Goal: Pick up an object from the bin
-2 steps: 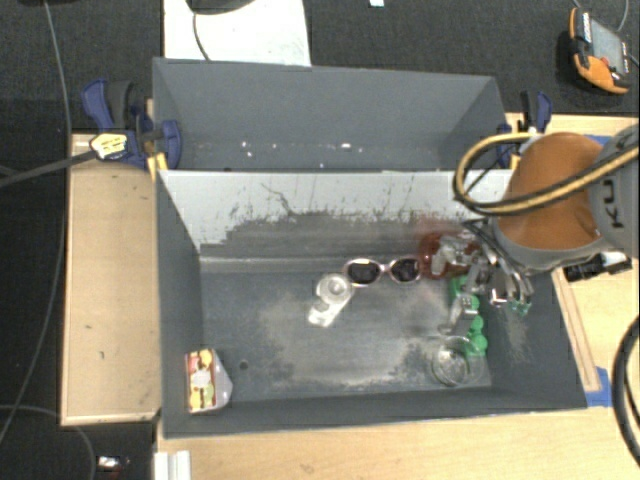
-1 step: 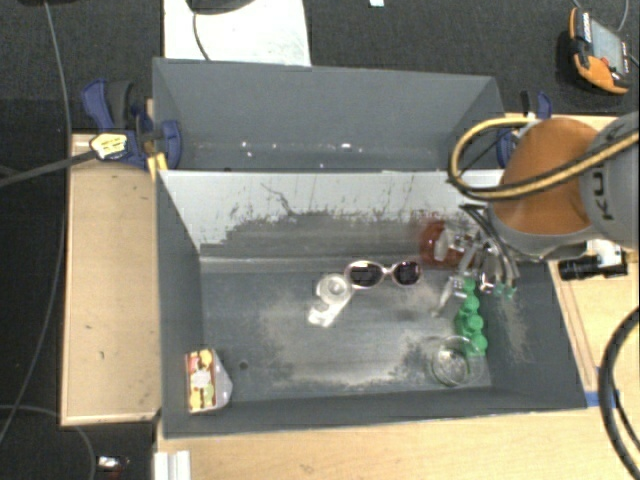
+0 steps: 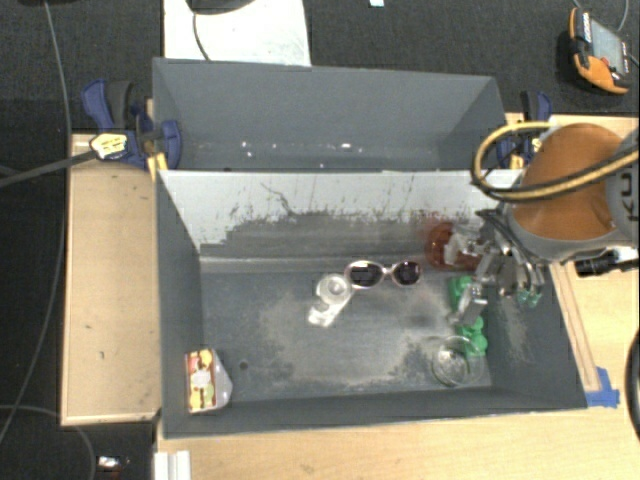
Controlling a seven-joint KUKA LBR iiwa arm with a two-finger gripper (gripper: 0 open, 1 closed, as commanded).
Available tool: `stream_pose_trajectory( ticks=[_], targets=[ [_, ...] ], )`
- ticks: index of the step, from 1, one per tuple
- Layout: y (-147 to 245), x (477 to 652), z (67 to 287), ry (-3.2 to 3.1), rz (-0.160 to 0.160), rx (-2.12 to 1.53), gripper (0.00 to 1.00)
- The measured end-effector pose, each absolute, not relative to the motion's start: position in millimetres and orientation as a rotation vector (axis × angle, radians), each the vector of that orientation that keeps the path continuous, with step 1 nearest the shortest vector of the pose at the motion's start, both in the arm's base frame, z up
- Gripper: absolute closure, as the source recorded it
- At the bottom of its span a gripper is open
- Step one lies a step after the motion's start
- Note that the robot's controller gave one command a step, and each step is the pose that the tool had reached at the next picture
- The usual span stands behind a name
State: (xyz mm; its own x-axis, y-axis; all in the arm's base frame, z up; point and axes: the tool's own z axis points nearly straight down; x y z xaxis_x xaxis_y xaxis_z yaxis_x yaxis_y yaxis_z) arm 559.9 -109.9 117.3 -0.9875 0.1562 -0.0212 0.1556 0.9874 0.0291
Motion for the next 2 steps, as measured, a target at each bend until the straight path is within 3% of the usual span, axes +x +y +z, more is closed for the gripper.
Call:
stream_pose_trajectory(
  ticks=[1,2],
  targets=[
    [-97.0,569.1,120.3,3.077,0.047,0.502,0.00],
    [-102.0,569.7,117.5,3.088,0.052,0.401,0.00]
  ],
)
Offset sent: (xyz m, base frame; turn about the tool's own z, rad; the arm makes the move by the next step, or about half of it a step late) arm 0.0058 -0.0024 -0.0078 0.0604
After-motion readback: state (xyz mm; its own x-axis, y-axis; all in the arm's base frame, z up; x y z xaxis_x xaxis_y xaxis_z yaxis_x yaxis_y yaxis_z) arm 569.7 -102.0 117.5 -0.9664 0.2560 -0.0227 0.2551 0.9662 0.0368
